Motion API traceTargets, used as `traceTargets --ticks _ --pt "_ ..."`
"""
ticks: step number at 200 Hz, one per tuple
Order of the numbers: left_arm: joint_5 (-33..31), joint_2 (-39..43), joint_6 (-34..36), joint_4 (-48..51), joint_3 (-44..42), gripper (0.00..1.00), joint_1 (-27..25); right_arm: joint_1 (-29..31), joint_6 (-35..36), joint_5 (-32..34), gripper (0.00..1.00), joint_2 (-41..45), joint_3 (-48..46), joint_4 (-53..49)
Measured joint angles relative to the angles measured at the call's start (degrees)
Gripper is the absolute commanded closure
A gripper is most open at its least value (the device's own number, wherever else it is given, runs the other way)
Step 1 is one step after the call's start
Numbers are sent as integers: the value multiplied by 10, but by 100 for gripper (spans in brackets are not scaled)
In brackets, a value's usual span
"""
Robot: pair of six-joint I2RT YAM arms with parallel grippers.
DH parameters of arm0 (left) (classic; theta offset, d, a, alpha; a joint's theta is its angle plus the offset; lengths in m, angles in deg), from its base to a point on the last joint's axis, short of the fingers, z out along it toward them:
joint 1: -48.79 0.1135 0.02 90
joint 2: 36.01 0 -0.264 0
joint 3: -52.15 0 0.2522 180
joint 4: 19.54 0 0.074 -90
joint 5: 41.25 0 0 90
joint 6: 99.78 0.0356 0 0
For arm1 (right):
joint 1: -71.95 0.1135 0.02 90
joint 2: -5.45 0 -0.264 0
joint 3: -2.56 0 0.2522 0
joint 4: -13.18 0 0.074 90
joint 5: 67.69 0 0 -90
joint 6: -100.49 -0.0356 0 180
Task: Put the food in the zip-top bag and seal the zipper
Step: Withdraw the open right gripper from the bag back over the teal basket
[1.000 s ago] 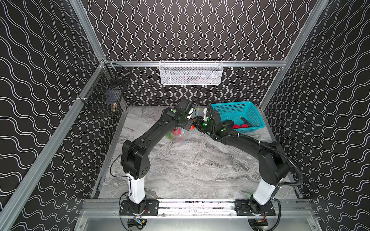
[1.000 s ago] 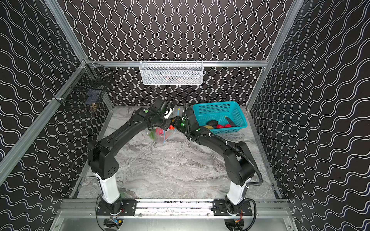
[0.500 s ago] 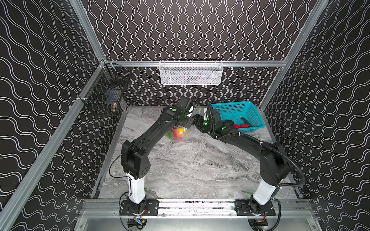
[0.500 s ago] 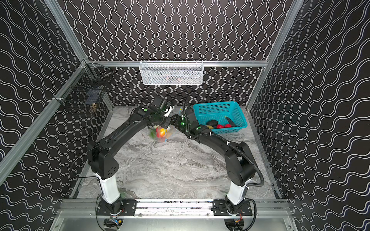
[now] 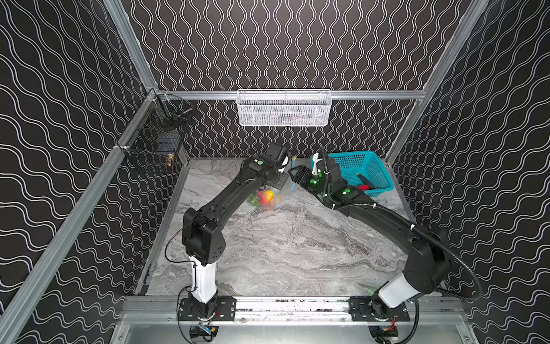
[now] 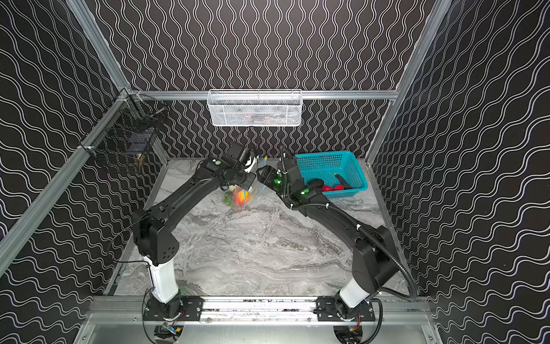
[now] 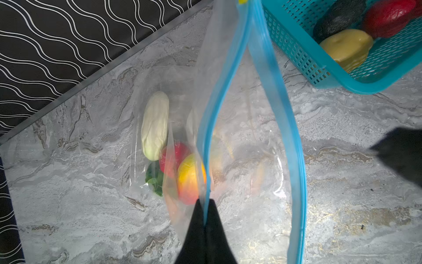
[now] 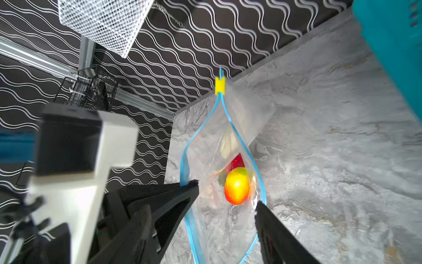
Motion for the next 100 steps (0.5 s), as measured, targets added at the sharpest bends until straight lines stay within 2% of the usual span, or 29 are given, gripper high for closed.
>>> traceTargets --ticks 29,33,39,100 --pt "-2 0 0 -3 -11 100 0 -24 18 17 20 3 22 -47" --pt "-2 0 0 -3 -12 100 0 -27 22 21 8 2 27 -55" --pt "-3 0 0 -3 -14 100 1 -32 27 25 1 2 35 -66" --pt "-12 17 6 -11 -30 100 3 -103 76 32 0 -50 152 -206"
